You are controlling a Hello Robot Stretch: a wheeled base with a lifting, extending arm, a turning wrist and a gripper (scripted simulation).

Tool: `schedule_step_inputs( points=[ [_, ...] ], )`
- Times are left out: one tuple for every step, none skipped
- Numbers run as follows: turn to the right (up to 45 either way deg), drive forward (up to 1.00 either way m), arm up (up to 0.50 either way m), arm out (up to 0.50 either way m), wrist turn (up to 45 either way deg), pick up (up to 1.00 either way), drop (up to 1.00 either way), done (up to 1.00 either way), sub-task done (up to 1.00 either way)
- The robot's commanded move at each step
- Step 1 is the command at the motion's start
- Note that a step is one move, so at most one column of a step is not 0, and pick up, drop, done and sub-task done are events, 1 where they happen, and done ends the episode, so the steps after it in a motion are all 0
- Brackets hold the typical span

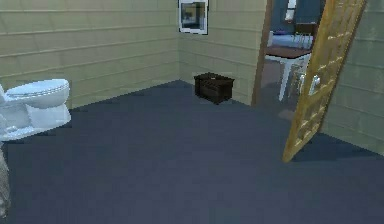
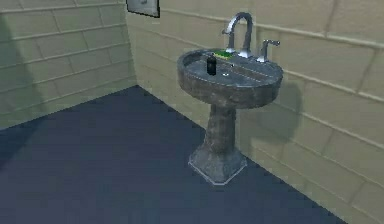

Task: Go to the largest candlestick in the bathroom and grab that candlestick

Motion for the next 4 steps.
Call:
schedule_step_inputs(
  points=[
    [12.0, 0.00, 0.00, 0.00, 0.0, 0.00, 0.00, 0.00, 0.00],
    [3.0, 0.00, 0.00, 0.00, 0.0, 0.00, 0.00, 0.00, 0.00],
    [0.0, 1.00, 0.00, 0.00, 0.0, 0.00, 0.00, 0.00, 0.00],
    [0.0, 0.90, 0.00, 0.00, 0.0, 0.00, 0.00, 0.00, 0.00]
  ],
)
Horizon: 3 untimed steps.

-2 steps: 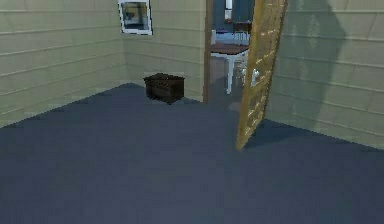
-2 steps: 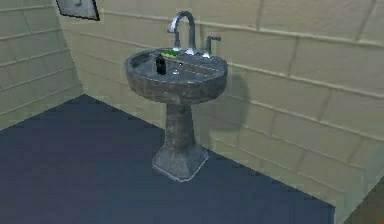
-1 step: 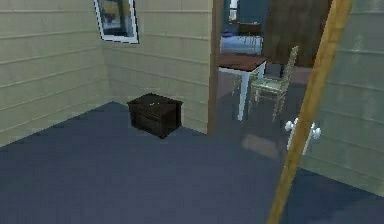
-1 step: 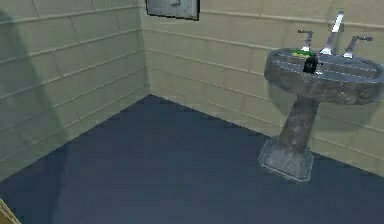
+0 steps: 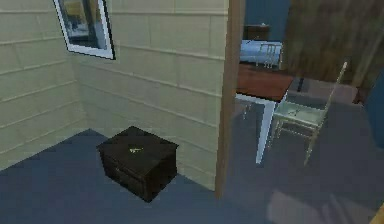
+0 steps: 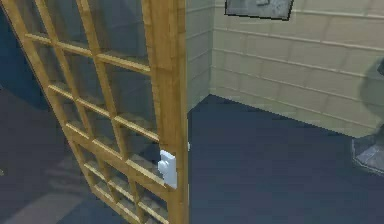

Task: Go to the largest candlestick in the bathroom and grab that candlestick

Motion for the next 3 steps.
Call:
schedule_step_inputs(
  points=[
    [21.0, 0.00, 0.00, 0.00, 0.0, 0.00, 0.00, 0.00, 0.00],
    [0.0, 0.95, 0.00, 0.00, 0.0, 0.00, 0.00, 0.00, 0.00],
    [45.0, 0.00, 0.00, 0.00, 0.0, 0.00, 0.00, 0.00, 0.00]
  ],
)
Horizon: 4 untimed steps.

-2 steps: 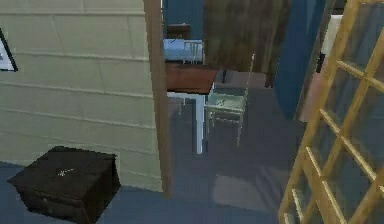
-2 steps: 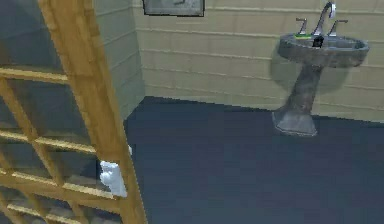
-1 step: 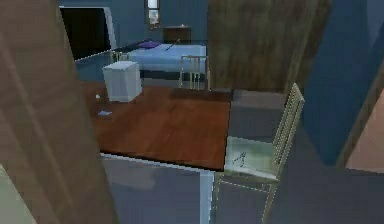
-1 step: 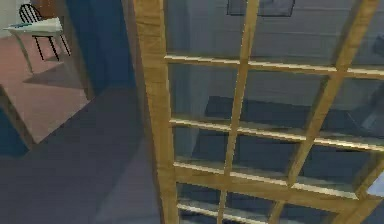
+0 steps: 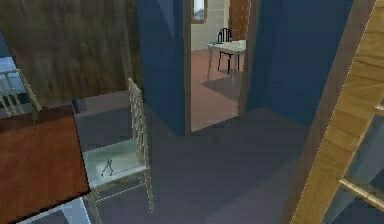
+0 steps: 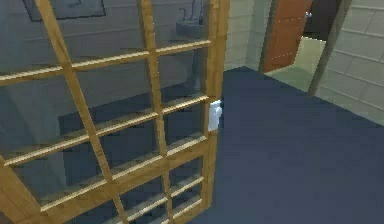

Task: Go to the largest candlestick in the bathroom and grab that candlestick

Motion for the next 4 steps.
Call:
schedule_step_inputs(
  points=[
    [15.0, 0.00, 0.00, 0.00, 0.0, 0.00, 0.00, 0.00, 0.00],
    [0.0, 0.50, 0.00, 0.00, 0.0, 0.00, 0.00, 0.00, 0.00],
    [-6.0, 0.00, 0.00, 0.00, 0.0, 0.00, 0.00, 0.00, 0.00],
    [0.0, 1.00, 0.00, 0.00, 0.0, 0.00, 0.00, 0.00, 0.00]
  ],
)
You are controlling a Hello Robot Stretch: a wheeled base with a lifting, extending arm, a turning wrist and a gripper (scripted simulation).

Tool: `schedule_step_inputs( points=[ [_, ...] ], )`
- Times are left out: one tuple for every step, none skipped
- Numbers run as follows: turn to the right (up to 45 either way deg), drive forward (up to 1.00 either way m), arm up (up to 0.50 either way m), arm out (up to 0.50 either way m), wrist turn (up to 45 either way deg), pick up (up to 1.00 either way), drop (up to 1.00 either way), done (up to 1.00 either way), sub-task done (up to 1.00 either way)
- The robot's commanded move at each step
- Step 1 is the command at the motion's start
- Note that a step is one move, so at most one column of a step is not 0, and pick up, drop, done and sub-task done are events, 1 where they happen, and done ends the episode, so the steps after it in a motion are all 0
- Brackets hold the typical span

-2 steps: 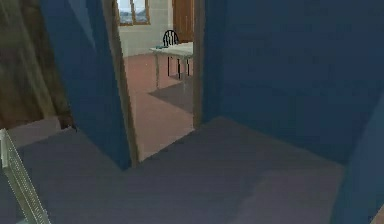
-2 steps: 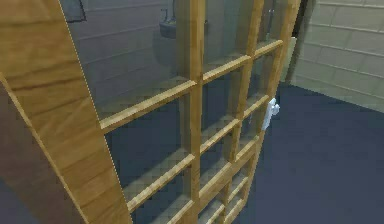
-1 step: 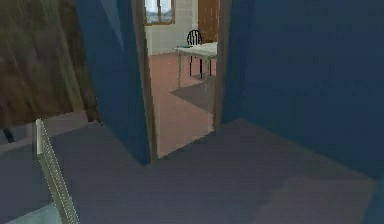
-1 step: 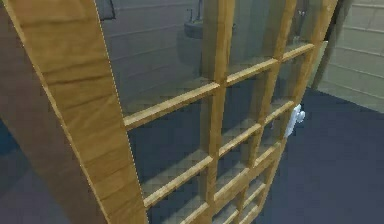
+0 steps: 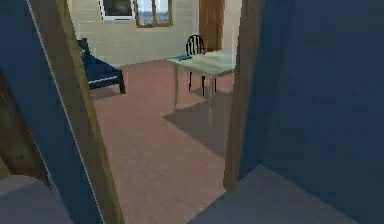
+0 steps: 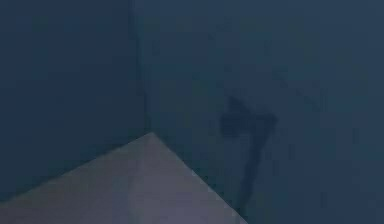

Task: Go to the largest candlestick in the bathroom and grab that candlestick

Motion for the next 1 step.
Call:
schedule_step_inputs(
  points=[
    [0.0, 1.00, 0.00, 0.00, 0.0, 0.00, 0.00, 0.00, 0.00]
  ],
)
